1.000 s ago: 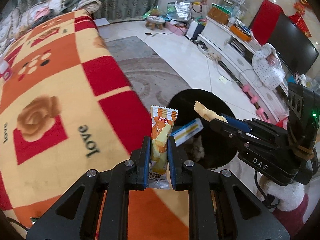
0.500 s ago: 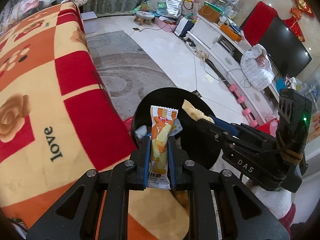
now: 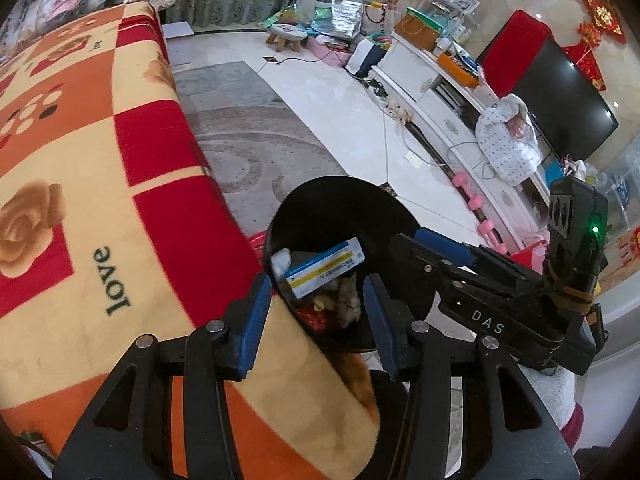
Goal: Collect trash
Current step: 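Carry wrapper and tissue over the black bin and open both tools, then move both open tools back over the bed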
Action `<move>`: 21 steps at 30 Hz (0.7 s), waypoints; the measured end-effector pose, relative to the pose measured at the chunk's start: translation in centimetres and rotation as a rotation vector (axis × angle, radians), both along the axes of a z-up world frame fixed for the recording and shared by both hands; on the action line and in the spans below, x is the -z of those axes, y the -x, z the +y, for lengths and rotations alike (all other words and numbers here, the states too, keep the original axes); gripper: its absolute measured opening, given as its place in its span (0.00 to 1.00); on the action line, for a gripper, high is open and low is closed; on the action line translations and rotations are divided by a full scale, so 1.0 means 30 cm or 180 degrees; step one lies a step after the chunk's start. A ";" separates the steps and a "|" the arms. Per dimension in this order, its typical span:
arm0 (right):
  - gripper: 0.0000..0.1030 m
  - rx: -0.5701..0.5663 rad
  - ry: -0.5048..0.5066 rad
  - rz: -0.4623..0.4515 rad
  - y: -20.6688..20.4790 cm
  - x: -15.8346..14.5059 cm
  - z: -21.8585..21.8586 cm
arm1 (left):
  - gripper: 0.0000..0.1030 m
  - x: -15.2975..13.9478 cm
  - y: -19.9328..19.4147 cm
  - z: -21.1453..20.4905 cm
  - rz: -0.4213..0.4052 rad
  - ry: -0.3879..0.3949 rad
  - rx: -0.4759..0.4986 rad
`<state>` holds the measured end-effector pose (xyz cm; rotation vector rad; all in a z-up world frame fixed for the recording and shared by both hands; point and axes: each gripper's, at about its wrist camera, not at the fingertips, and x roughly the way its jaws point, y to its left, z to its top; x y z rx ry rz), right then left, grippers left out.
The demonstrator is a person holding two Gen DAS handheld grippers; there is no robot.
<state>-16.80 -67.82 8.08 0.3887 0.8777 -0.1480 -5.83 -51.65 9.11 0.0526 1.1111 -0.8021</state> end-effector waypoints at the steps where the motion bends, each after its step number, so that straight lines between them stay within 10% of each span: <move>1: 0.39 -0.0008 0.0002 0.0001 0.000 0.000 0.004 | 0.45 -0.002 0.002 0.010 -0.0020 -0.0024 -0.0019; 21: 0.40 -0.0482 0.0084 0.0064 -0.066 -0.012 0.240 | 0.45 -0.052 0.018 0.304 -0.0244 -0.0189 -0.0452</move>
